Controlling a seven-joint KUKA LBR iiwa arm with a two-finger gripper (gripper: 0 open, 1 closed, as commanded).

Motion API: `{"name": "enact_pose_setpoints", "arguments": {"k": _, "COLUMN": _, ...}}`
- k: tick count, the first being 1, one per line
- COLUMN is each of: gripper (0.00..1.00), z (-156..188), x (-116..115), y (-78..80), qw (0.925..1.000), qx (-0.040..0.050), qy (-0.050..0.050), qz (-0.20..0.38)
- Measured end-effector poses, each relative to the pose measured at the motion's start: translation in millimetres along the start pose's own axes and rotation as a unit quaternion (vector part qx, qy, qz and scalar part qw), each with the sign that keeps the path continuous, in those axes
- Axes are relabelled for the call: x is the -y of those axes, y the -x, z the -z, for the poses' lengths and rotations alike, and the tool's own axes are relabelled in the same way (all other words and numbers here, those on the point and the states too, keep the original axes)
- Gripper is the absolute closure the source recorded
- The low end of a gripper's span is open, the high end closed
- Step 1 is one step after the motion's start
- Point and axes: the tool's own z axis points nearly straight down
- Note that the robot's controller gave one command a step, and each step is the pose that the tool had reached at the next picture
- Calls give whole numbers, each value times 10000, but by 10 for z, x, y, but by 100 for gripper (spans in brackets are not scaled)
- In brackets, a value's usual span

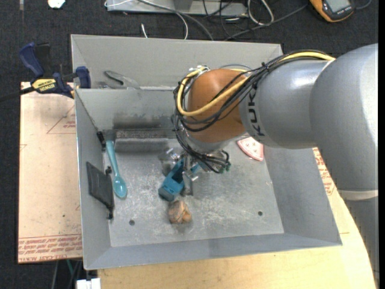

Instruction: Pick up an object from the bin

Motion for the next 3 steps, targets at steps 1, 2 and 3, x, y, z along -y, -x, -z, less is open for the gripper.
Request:
{"name": "enact_pose_setpoints", "arguments": {"k": 1, "gripper": 100, "z": 0, "x": 0, "y": 0, "qw": 10000, "qx": 0, "qy": 1, "qz": 1}}
{"name": "enact_pose_setpoints", "arguments": {"k": 2, "gripper": 100, "z": 503, "x": -59, "y": -52, "qw": 10000, "qx": -65, "qy": 21, "qz": -35}}
{"name": "enact_pose_setpoints", "arguments": {"k": 3, "gripper": 100, "z": 618, "x": 6, "y": 0, "qw": 9907, "qx": -25, "qy": 14, "qz": 1357}}
